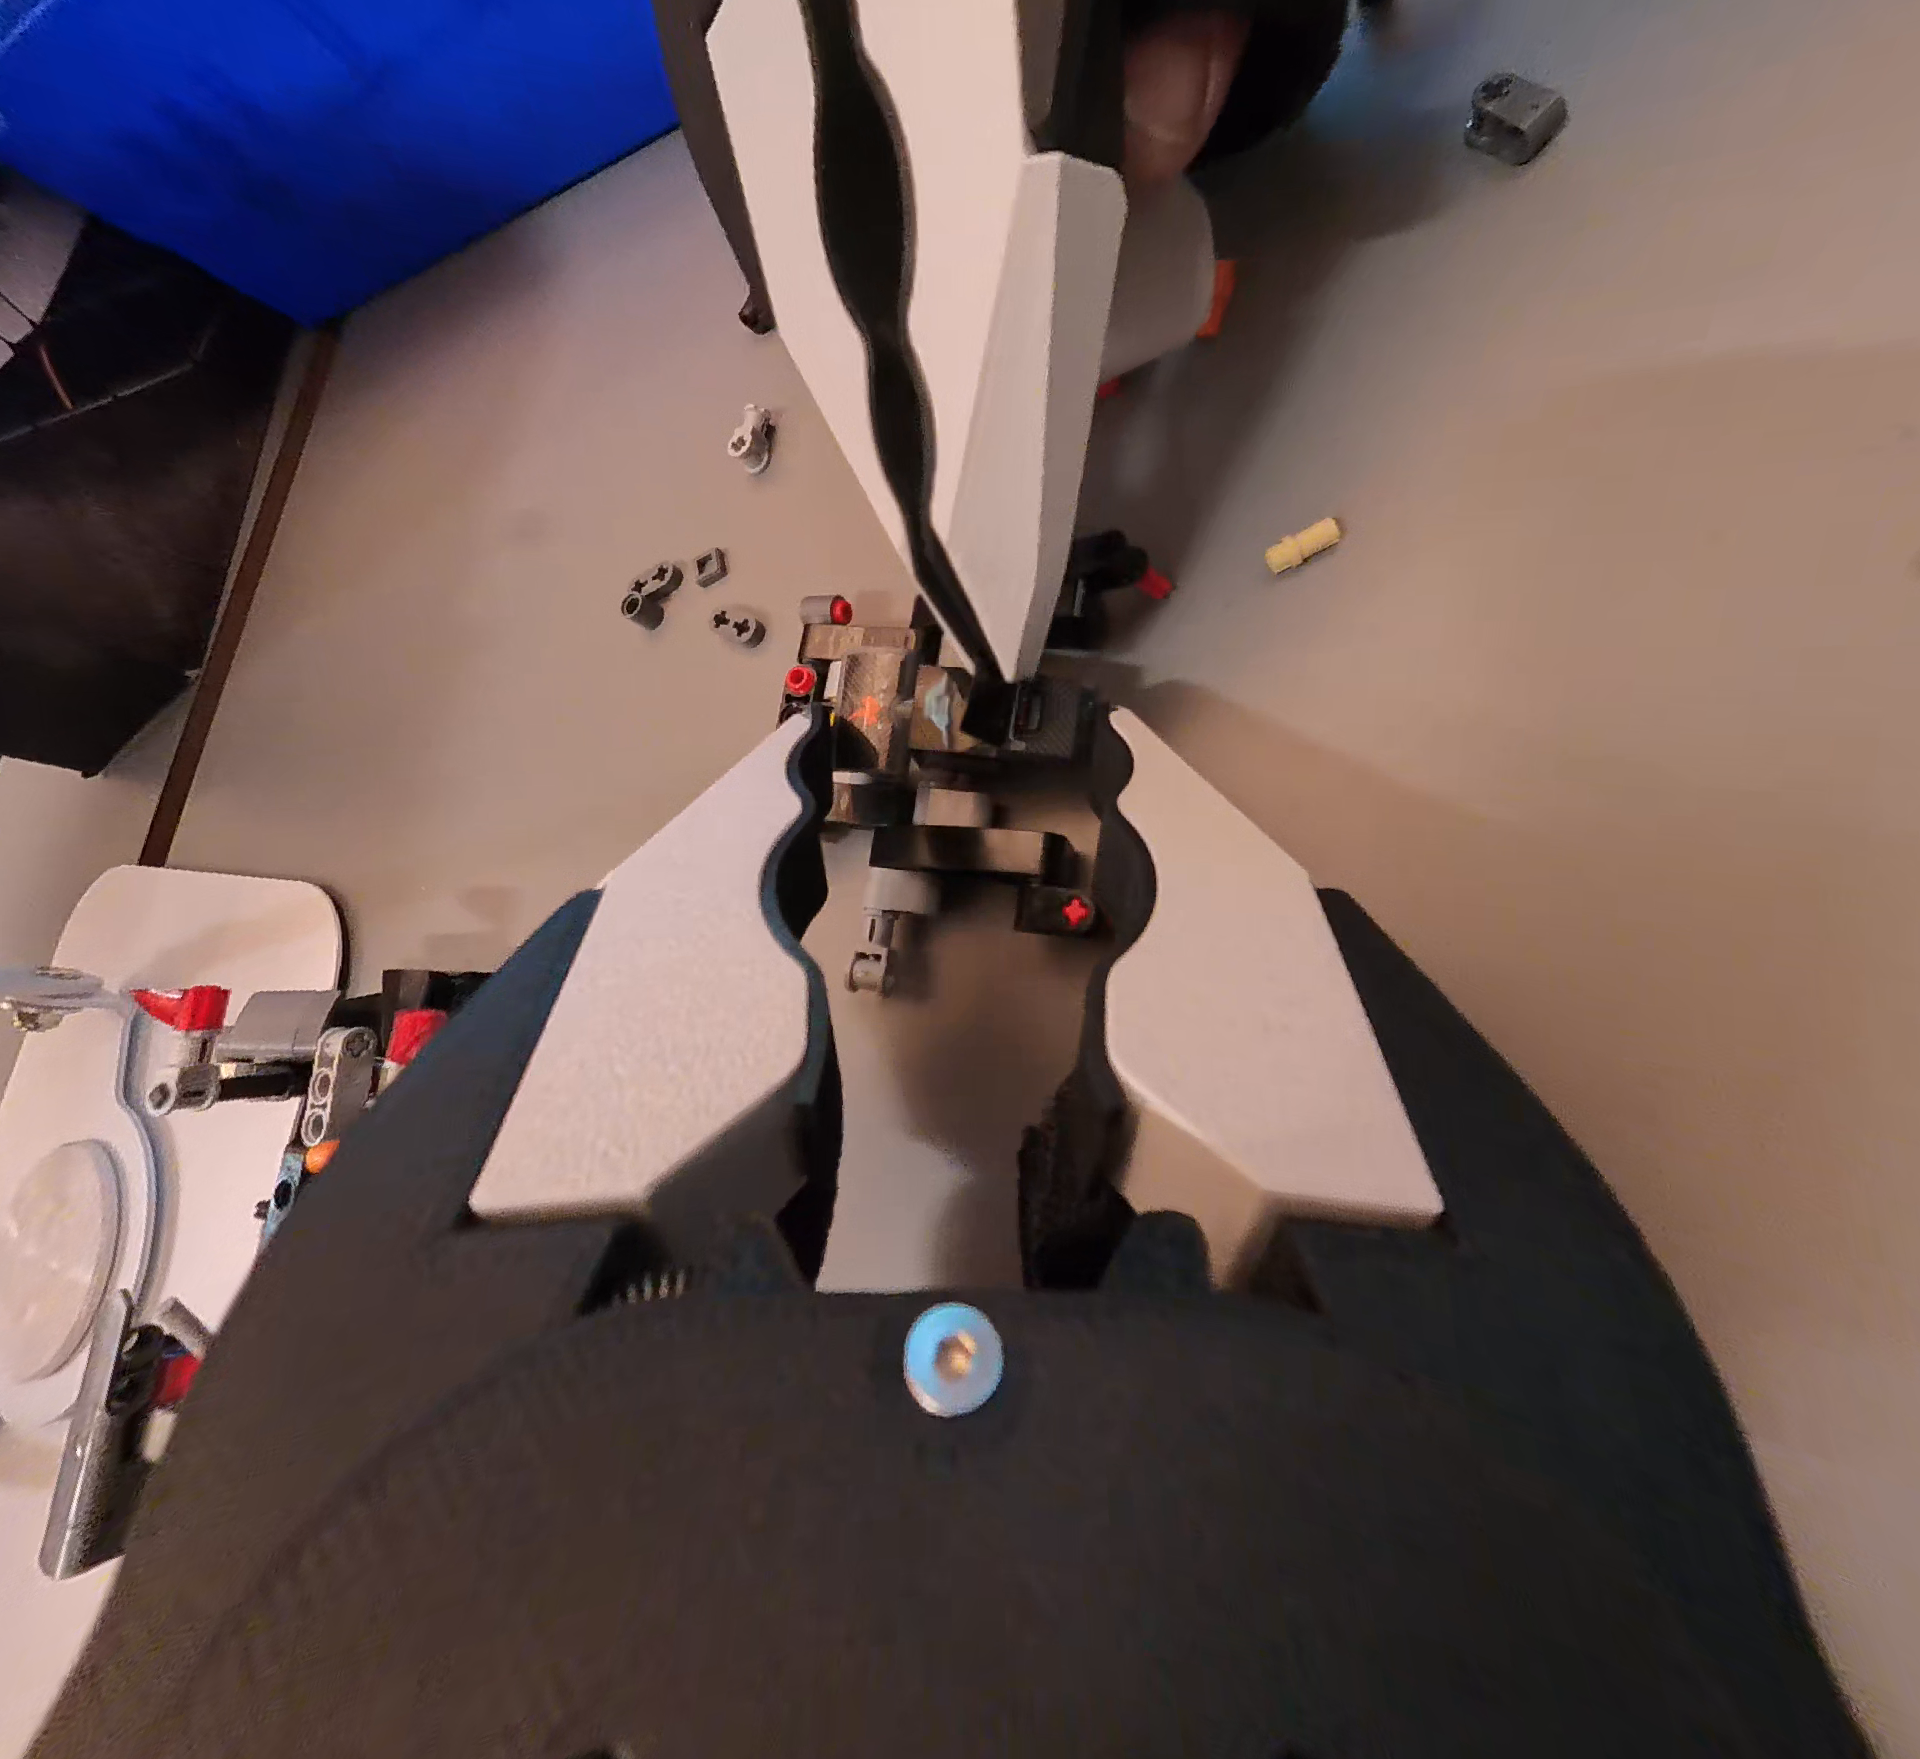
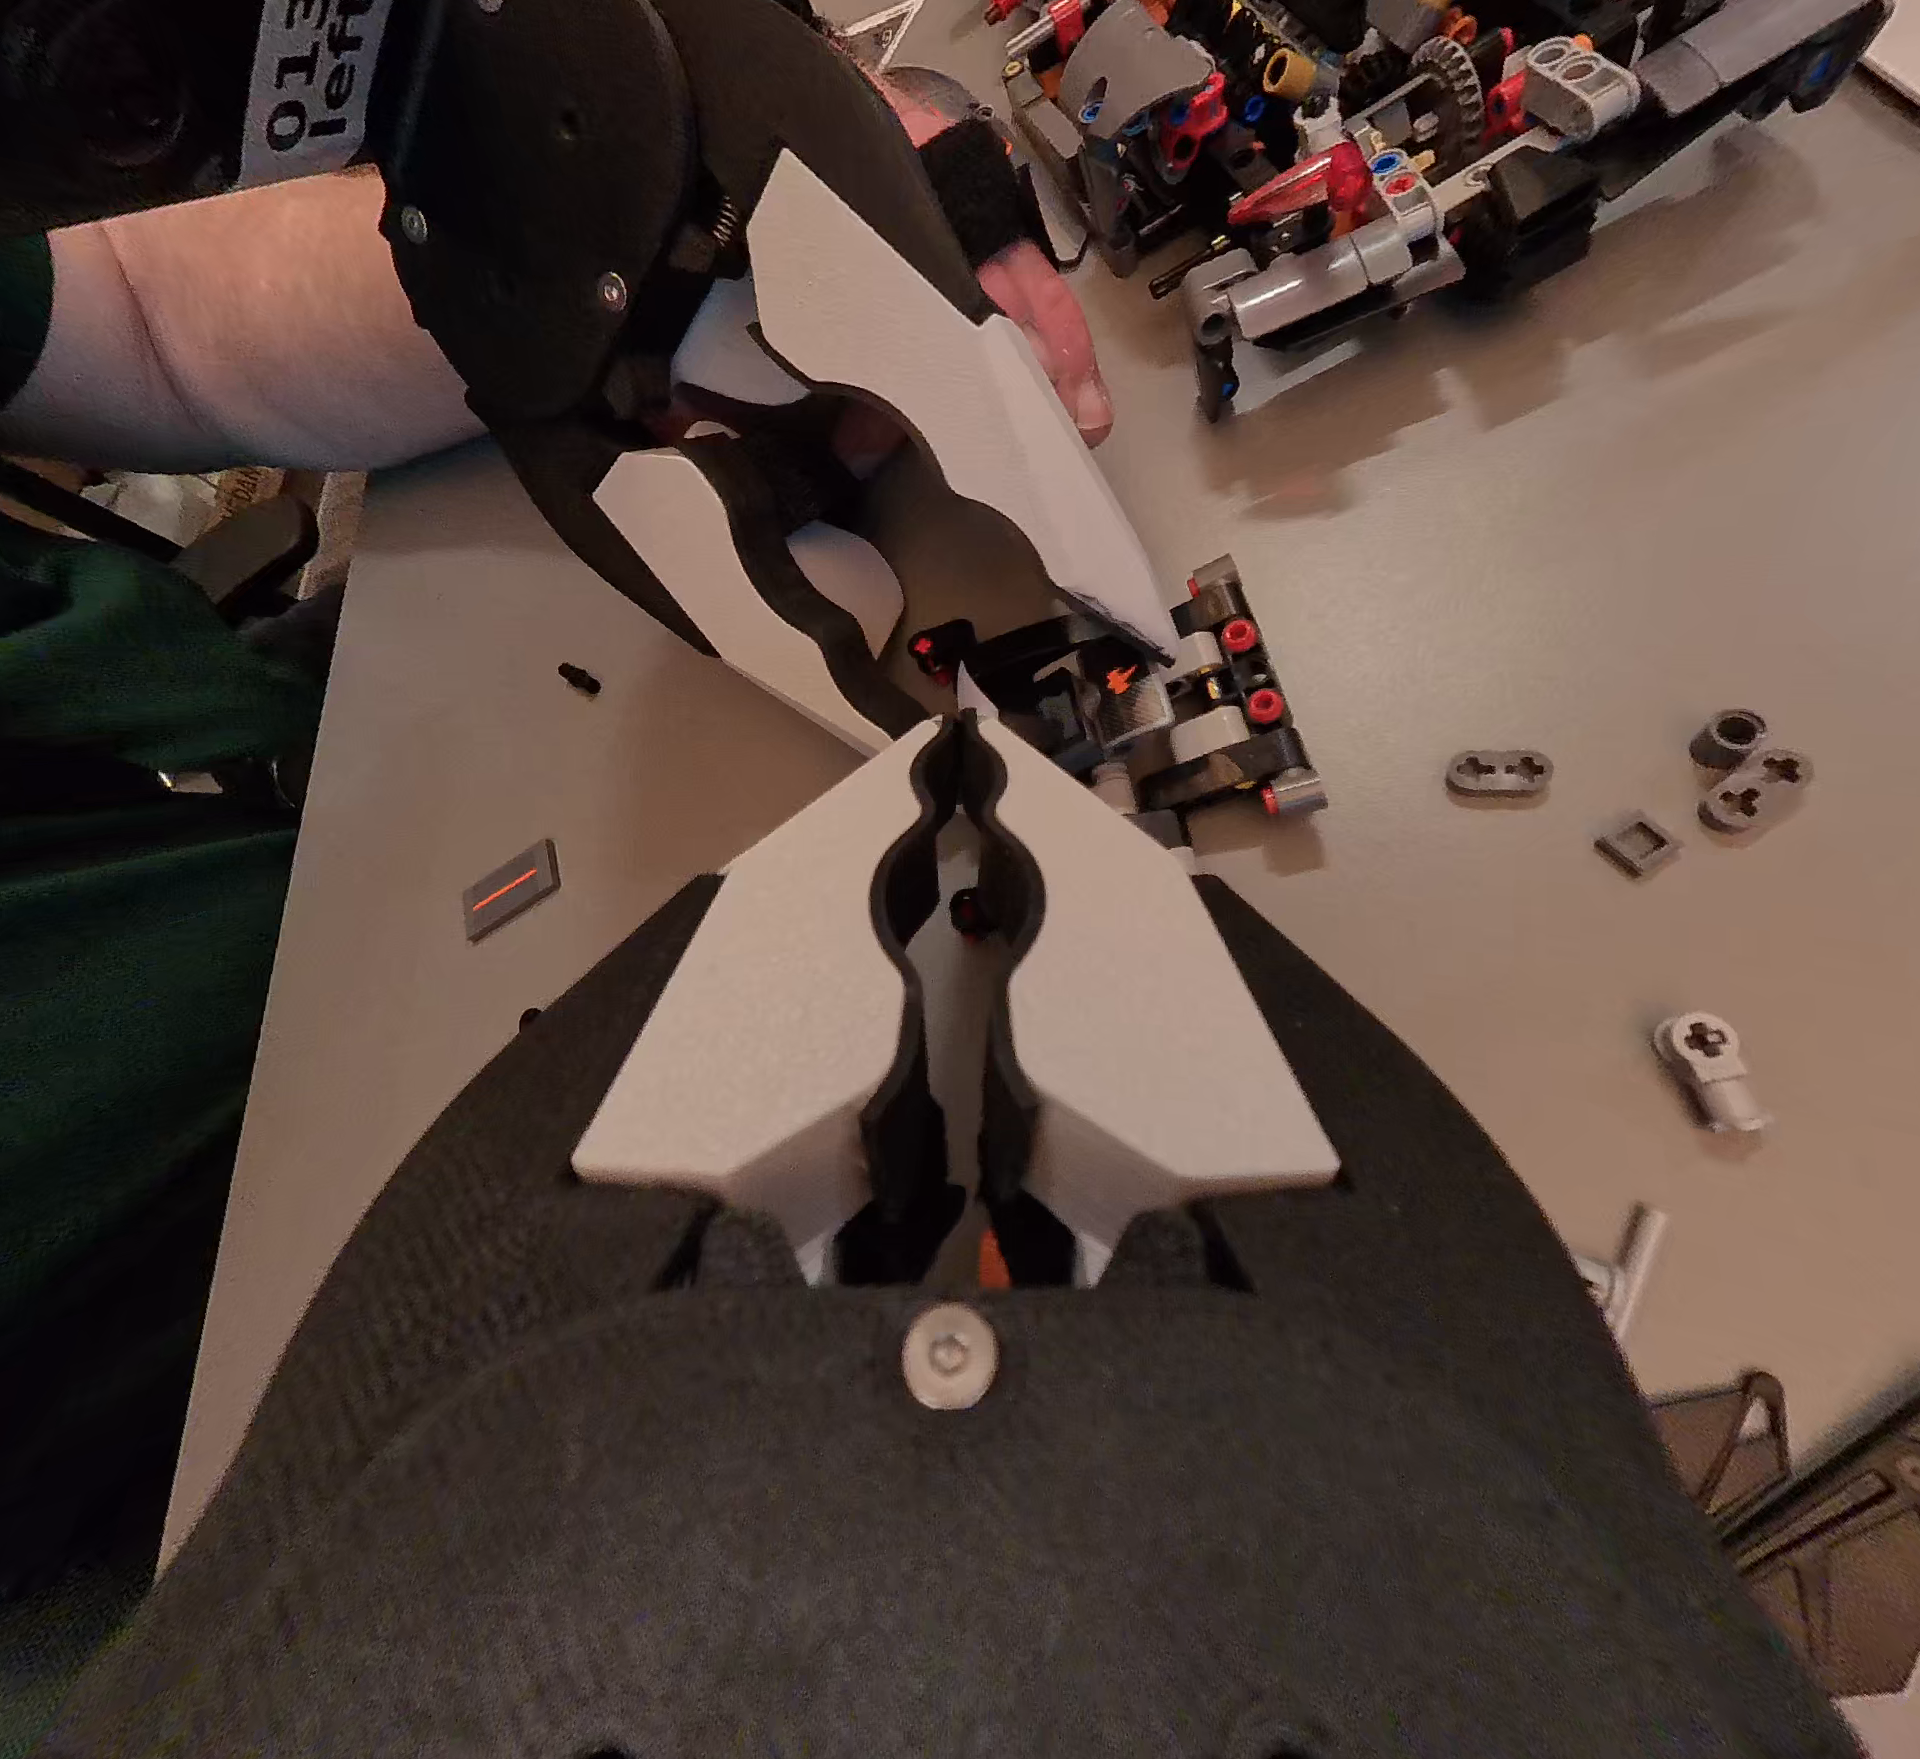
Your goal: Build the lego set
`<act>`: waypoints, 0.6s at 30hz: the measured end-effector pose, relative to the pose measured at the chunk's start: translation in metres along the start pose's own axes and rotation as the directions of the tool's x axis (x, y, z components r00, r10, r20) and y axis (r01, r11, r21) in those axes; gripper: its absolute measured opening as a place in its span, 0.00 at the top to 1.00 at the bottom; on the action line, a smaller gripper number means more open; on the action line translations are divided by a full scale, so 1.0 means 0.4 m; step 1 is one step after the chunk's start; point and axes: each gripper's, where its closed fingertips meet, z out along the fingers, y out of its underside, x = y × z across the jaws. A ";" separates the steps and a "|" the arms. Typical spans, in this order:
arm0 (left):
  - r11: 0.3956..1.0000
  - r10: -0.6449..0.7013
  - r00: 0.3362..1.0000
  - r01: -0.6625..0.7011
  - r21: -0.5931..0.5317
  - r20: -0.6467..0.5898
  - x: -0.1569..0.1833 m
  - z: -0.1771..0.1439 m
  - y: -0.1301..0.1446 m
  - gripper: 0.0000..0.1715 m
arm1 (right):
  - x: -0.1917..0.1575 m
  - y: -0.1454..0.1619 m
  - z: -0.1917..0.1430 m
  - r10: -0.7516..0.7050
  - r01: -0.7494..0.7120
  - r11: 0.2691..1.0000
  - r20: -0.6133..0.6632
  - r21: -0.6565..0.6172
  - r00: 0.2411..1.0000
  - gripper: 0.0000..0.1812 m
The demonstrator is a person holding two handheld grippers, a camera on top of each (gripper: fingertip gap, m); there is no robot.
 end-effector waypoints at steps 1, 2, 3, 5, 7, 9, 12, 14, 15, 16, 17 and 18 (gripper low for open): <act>1.000 -0.001 1.000 0.001 0.002 0.001 0.000 0.000 0.000 0.72 | -0.001 0.001 0.000 -0.007 0.007 1.000 -0.002 -0.004 1.000 1.00; 1.000 -0.003 1.000 0.003 0.003 0.001 0.000 0.000 0.000 0.72 | -0.003 0.003 0.001 -0.017 0.017 1.000 -0.004 -0.011 1.000 1.00; 1.000 -0.009 1.000 0.009 0.002 0.001 0.000 0.001 0.000 0.72 | -0.004 0.003 0.001 -0.026 0.026 1.000 -0.009 -0.015 1.000 1.00; 1.000 -0.023 1.000 0.023 0.001 -0.001 -0.002 0.002 -0.001 0.72 | -0.006 0.005 0.002 -0.045 0.045 0.999 -0.018 -0.025 0.999 1.00; 1.000 -0.018 1.000 0.018 0.001 0.000 -0.001 0.002 -0.001 0.72 | -0.007 0.006 0.003 -0.061 0.060 0.998 -0.026 -0.033 0.998 1.00; 1.000 -0.021 1.000 0.021 0.000 -0.001 -0.001 0.002 -0.001 0.72 | -0.008 0.008 0.004 -0.072 0.071 0.997 -0.029 -0.042 0.997 1.00; 1.000 -0.017 1.000 0.017 -0.001 0.004 -0.001 0.002 -0.001 0.72 | -0.011 0.011 0.005 -0.092 0.090 0.994 -0.035 -0.055 0.995 1.00; 1.000 -0.019 1.000 0.019 0.001 0.003 -0.001 0.002 -0.001 0.72 | -0.012 0.011 0.004 -0.108 0.105 0.993 -0.042 -0.060 0.993 1.00; 1.000 -0.019 1.000 0.019 0.002 0.003 -0.001 0.003 -0.002 0.72 | -0.012 0.012 0.003 -0.114 0.111 0.992 -0.045 -0.063 0.992 1.00; 1.000 -0.021 1.000 0.021 0.003 0.002 -0.001 0.003 -0.002 0.72 | -0.013 0.012 0.003 -0.120 0.117 0.991 -0.046 -0.064 0.992 1.00; 1.000 -0.022 1.000 0.022 0.004 0.000 0.000 0.003 -0.002 0.72 | -0.013 0.013 0.003 -0.123 0.120 0.991 -0.046 -0.066 0.991 1.00; 1.000 -0.021 1.000 0.021 0.004 0.001 0.000 0.003 -0.002 0.72 | -0.014 0.014 0.003 -0.127 0.123 0.990 -0.045 -0.069 0.991 1.00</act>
